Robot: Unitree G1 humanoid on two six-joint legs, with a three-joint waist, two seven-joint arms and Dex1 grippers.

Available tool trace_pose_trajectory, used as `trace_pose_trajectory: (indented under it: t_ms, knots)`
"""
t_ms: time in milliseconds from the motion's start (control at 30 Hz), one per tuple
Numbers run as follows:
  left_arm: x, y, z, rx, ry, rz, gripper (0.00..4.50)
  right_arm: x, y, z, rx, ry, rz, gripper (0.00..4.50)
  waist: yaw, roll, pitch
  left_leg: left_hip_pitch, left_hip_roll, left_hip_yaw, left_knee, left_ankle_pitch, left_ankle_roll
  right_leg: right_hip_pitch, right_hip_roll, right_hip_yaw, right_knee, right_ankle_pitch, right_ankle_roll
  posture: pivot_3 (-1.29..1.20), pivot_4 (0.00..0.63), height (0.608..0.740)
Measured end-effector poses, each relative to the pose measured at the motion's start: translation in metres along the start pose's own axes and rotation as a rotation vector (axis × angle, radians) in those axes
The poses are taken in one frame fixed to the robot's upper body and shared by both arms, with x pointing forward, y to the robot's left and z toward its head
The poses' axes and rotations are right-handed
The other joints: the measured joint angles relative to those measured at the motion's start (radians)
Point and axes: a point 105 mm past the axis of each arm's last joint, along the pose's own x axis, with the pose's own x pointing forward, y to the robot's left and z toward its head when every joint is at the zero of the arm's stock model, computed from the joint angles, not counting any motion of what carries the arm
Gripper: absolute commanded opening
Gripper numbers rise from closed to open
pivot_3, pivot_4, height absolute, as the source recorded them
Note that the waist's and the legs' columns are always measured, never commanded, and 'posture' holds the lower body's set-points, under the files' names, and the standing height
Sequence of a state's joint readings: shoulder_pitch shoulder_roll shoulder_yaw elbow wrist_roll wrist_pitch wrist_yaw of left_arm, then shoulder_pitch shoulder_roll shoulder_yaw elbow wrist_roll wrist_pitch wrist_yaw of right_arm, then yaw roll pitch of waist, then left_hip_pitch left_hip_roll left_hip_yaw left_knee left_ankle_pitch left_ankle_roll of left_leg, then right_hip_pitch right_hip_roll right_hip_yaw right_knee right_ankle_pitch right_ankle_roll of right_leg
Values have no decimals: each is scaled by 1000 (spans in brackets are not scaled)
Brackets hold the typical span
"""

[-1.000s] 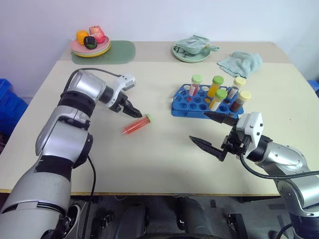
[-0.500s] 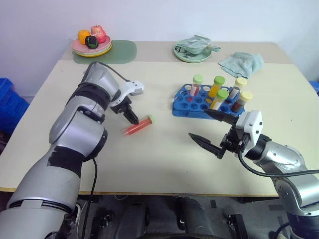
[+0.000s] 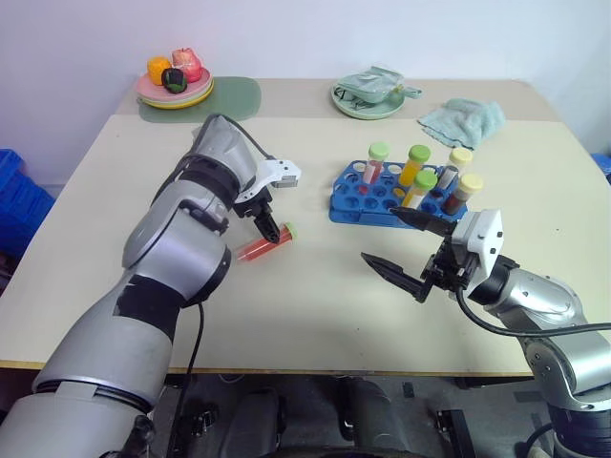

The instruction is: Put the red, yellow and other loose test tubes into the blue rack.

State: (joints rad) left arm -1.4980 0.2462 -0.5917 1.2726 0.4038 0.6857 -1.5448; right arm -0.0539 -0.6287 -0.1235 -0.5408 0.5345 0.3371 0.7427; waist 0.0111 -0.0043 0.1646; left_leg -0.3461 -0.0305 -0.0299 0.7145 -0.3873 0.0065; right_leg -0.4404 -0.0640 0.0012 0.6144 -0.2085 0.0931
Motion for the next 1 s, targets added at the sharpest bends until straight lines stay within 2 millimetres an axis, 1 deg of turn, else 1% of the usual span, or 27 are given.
trace_pose_trajectory:
  t_ms: [67, 133, 300, 367, 600, 700, 767, 800, 900, 1000]
  knots:
    - [-3, -3, 4, 14, -1, -7, 4080, 0, -1, -1, 1, 0, -3, 4500, 0, 0, 0, 0, 0, 0, 0, 0, 0, 0, 0, 0, 0, 0, 0, 0, 150, 740]
    - [-1, -4, 5, 28, 11, -11, 4080, 0, -3, -2, 3, 2, -8, 4500, -1, 0, 0, 0, 0, 0, 0, 0, 0, 0, 0, 0, 0, 0, 0, 0, 150, 740]
    - [14, -5, -8, 29, 56, -37, 4080, 1, -2, -3, 4, -7, -7, 4500, -1, 0, 0, -1, 0, -1, 0, 0, 0, -2, 0, 0, 0, 0, 0, 0, 150, 740]
    - [16, -4, -9, 12, 57, -29, 4080, 1, -2, -4, 8, -6, -5, 4500, 0, 0, 0, -3, 0, -1, 1, 0, 0, -3, 0, 0, 1, 0, 0, 0, 150, 740]
    - [15, -5, -4, 28, 54, -8, 4080, 1, -2, -5, 12, -5, 2, 4500, 1, 0, 0, -4, 0, -1, 2, 0, 0, -3, -1, 0, 0, 0, 0, 0, 150, 740]
    - [20, -7, -4, 50, 61, -10, 4080, 1, -2, -5, 8, -4, 0, 4500, 0, 0, 0, -4, 0, -1, 2, 0, 0, -3, -1, 0, 1, 0, 0, 0, 150, 740]
    - [21, -7, -3, 67, 63, -1, 3563, 1, -2, -5, 8, -5, -1, 4500, 1, 0, 0, -4, 0, -1, 2, 0, 0, -3, -1, 0, 0, 0, 0, 0, 150, 740]
    - [21, -6, -3, 76, 65, 5, 3218, 1, -2, -5, 8, -6, -1, 4500, 1, 0, 0, -4, 0, -1, 2, 0, 0, -3, -1, 0, 0, 0, 0, 0, 150, 740]
    - [23, -5, -5, 79, 69, 10, 1776, 0, -1, -6, 10, -4, -3, 4500, 1, 0, 0, -4, 0, -1, 2, 0, 0, -3, -1, 0, 0, 0, 0, 0, 150, 740]
    - [24, -7, -4, 66, 72, -1, 1776, -1, -1, -8, 16, 0, -5, 4500, 1, 0, 0, -4, 0, -1, 2, 0, 0, -3, -1, 0, 1, 0, 0, 0, 150, 740]
